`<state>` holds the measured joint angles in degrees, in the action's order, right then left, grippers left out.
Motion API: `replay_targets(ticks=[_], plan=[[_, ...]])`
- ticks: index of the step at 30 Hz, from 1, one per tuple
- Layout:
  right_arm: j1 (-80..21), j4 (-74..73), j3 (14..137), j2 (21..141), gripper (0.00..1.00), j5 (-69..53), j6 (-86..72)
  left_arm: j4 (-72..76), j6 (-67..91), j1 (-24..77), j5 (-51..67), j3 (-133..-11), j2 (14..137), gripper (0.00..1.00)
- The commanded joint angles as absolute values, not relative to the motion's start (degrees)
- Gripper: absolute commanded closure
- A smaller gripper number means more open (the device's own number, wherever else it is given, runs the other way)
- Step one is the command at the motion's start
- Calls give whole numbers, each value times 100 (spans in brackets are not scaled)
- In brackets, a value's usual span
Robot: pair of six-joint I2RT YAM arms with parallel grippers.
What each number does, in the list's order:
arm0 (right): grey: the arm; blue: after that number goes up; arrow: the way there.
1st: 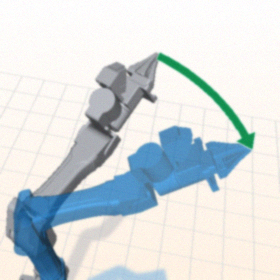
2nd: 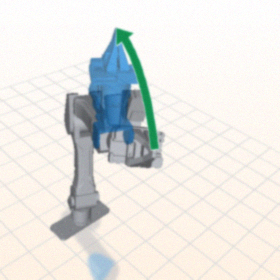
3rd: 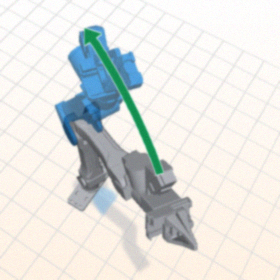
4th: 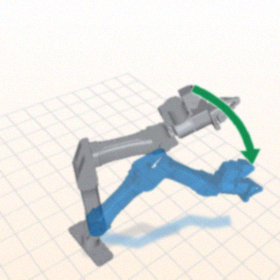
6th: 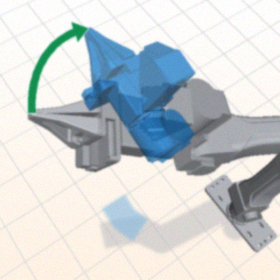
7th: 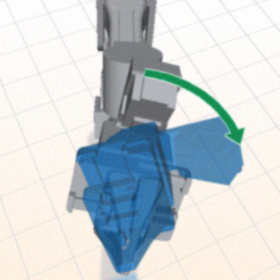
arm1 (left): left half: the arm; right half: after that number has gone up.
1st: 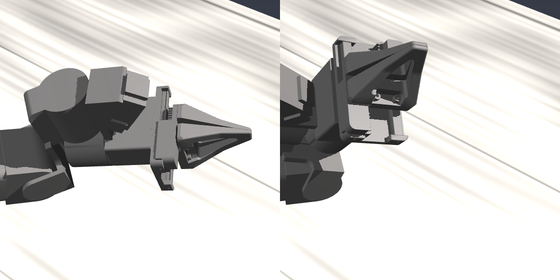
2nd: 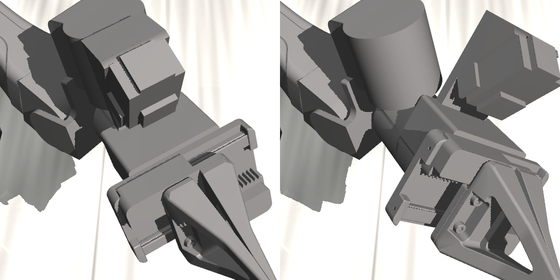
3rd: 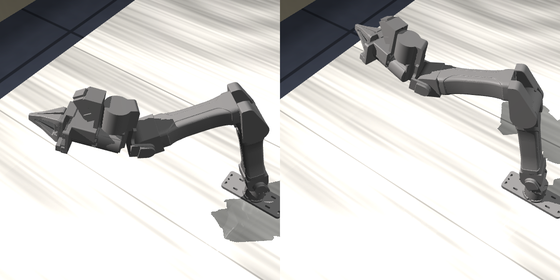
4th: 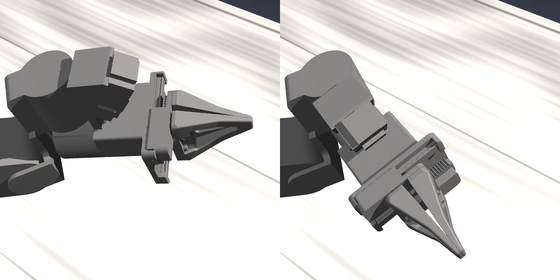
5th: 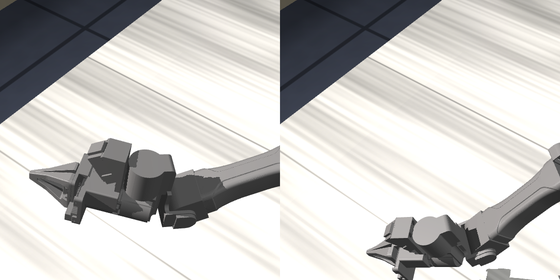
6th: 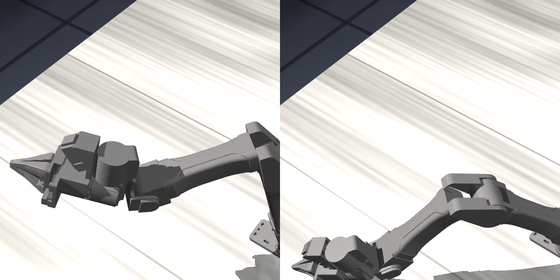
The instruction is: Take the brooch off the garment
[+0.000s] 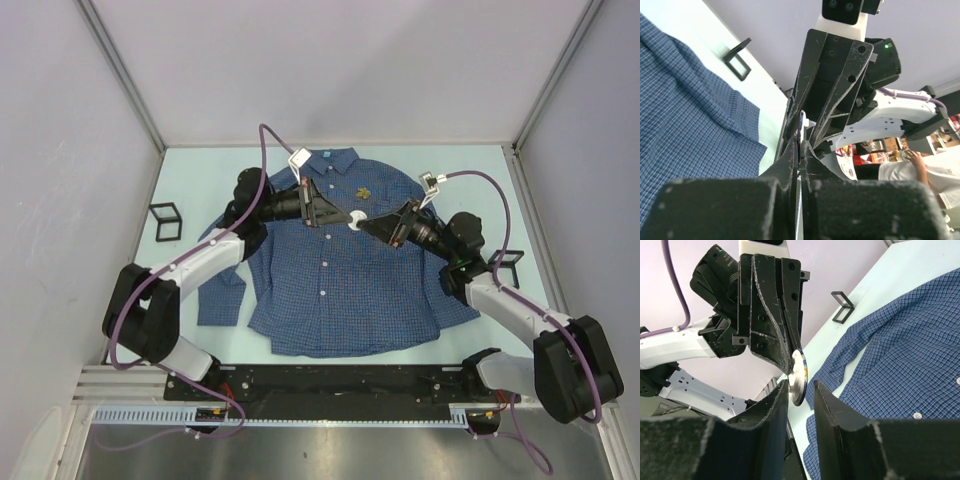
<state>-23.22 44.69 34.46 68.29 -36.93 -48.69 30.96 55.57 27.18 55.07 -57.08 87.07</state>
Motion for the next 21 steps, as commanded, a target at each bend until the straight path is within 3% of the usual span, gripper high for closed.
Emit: replay_targets(ticks=[1,14,21], plan=[[-2347,4746,3498,6943,70,-3656,-4966,2620,4827,2760,5414,-5959,8350,100],[-2347,4614,3595,7172,78,-3700,-5071,1828,4043,2909,5142,-6152,8104,100],[-2434,3957,3595,6988,87,-3060,-4887,1530,3674,2971,4834,-6179,7902,100]])
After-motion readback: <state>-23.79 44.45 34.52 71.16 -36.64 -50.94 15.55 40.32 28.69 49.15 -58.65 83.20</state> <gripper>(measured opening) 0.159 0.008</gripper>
